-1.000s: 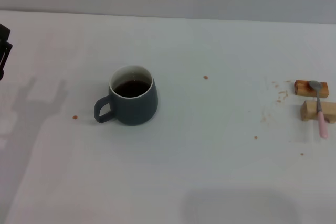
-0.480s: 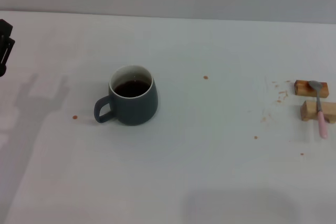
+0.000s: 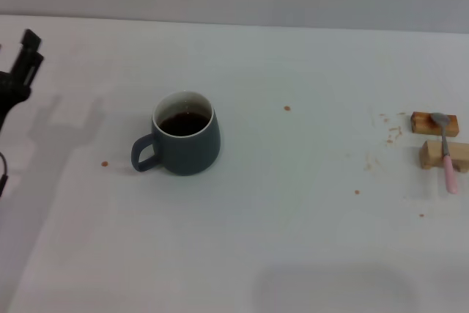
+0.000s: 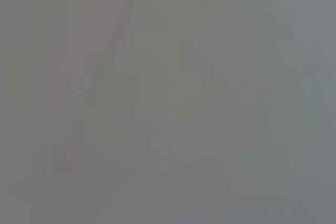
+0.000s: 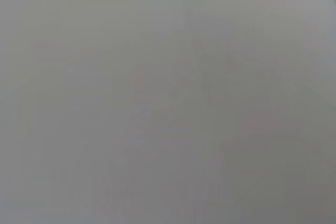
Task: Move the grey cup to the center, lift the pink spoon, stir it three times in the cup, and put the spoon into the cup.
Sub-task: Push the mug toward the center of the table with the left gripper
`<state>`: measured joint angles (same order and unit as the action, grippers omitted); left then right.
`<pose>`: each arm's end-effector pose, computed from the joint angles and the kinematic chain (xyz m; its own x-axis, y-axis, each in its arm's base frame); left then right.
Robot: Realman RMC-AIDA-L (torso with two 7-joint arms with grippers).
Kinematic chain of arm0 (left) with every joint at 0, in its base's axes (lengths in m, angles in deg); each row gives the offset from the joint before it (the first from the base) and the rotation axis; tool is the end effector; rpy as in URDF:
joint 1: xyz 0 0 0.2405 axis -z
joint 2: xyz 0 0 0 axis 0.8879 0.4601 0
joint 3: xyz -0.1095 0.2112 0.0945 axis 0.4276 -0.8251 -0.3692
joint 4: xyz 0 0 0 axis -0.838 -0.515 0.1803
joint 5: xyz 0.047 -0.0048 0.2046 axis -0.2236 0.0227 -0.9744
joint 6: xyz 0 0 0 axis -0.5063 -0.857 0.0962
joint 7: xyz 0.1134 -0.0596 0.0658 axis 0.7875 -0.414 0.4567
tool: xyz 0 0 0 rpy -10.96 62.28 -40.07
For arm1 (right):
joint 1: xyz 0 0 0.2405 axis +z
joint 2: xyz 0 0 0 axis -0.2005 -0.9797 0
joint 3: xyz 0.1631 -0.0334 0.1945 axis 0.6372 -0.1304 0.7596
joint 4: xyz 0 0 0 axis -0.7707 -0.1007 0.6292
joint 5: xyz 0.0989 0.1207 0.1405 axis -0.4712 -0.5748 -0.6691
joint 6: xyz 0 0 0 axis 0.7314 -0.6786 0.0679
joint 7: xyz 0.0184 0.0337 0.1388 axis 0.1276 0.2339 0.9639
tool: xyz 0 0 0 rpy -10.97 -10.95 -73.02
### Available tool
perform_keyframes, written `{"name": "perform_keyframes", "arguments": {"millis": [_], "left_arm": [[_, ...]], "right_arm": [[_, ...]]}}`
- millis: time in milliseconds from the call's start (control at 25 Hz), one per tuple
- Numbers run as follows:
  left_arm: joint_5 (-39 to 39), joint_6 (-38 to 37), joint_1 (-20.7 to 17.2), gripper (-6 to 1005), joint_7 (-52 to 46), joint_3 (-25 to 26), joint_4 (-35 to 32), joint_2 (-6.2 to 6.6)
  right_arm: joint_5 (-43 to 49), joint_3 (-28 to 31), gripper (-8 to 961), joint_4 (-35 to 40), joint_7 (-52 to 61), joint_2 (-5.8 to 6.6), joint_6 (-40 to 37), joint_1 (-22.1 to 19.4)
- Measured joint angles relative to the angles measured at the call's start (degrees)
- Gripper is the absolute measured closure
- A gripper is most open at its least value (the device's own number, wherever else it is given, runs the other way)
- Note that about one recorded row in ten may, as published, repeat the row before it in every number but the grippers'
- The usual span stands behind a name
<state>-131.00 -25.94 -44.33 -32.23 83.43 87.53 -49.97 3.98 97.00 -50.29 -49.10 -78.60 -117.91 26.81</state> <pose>-0.3298 0.3031 0.0135 0.4132 -0.1332 0.9009 0.8726 -0.2250 -0.4335 0.4125 0.2295 0.0688 0.6261 0.2841 -0.7262 -0.7386 0.5147 -0.4354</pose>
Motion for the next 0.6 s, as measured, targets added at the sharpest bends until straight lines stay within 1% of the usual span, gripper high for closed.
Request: {"name": "perform_keyframes", "arguments": {"millis": [160, 360, 480, 560, 600], "left_arm": [[-0.3, 1.8, 1.5, 216, 0.6, -2.6, -0.5, 0.24], [-1.5, 3.9, 3.0, 396, 1.3, -4.5, -0.7, 0.51], [-2.5, 4.8, 3.5, 475, 0.9, -4.6, -0.7, 0.70], [-5.1, 6.8, 4.9, 527, 0.3, -5.0, -0.7, 1.10], [-5.1, 6.8, 4.9, 553, 0.3, -5.0, -0.7, 1.10]], "right_arm": [[0.0, -0.5, 222, 0.0, 0.0, -0.01, 0.8, 0.3], [0.0, -0.7, 221, 0.0, 0.0, -0.01, 0.9, 0.4], [0.0, -0.7, 221, -0.1, 0.0, -0.01, 0.9, 0.4], [0.0, -0.7, 221, -0.1, 0.0, -0.03, 0.9, 0.4], [0.0, -0.7, 222, -0.2, 0.0, -0.06, 1.2, 0.4]]}}
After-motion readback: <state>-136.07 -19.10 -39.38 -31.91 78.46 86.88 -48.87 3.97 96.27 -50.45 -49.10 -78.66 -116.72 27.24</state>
